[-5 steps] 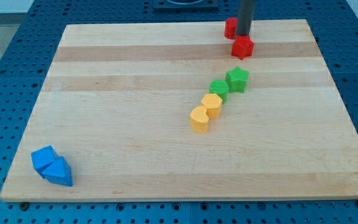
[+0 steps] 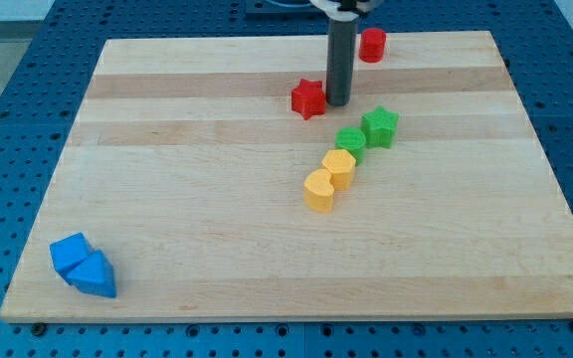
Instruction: Move red star to the center
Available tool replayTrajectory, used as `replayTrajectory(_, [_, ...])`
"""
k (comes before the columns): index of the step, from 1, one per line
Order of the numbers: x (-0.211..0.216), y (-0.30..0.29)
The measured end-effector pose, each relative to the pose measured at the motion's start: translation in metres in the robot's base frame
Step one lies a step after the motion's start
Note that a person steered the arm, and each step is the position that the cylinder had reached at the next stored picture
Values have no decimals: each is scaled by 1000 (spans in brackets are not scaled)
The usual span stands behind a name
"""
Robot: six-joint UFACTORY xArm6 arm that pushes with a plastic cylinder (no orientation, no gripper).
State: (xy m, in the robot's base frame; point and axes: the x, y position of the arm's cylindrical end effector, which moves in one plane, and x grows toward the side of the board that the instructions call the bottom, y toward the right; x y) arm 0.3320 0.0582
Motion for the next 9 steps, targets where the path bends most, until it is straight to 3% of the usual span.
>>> replayTrajectory(2, [25,-85])
replayTrajectory(4, [-22,-77])
replayTrajectory(5, [-28,-126])
replayTrajectory(6, [27,-163])
replayTrajectory(7, [41,-181])
replayTrajectory(8, [-2,-195])
replayTrajectory(9, [-37,-171])
